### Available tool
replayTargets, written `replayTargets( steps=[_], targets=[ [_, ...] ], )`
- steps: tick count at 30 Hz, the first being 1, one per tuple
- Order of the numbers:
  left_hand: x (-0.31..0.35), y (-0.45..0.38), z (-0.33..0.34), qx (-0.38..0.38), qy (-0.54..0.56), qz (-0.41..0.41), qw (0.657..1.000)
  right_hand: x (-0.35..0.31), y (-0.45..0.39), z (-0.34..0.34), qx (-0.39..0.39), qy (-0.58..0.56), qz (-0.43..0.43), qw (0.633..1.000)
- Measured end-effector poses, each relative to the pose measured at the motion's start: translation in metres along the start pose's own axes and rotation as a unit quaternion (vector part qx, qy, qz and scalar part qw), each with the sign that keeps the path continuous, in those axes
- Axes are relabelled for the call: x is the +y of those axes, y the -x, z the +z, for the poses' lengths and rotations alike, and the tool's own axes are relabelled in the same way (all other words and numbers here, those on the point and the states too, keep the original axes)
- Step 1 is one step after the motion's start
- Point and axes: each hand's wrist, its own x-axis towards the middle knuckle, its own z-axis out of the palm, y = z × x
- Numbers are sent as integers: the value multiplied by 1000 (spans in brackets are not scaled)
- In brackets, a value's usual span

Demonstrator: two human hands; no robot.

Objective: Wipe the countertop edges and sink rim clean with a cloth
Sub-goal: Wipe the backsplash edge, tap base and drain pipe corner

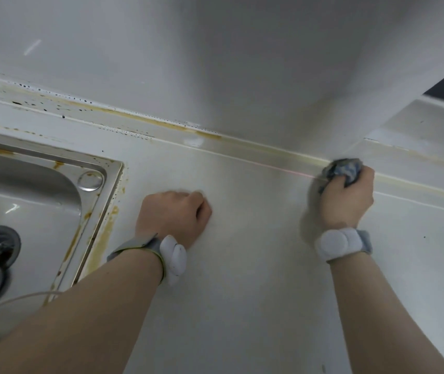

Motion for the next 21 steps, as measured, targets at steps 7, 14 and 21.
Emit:
replayTargets(
  steps=[7, 14, 21],
  targets=[
    [0, 0, -1, 5, -4, 2, 1000, -77, 84, 83, -149, -91, -137, 975],
    [1, 1, 0, -14, -25, -7, 1000, -79, 68, 69, -213, 7, -251, 944],
    [4, 1, -4, -17, -38, -21, 999, -21, 7, 18, -221, 141, -344, 902]
  ],
)
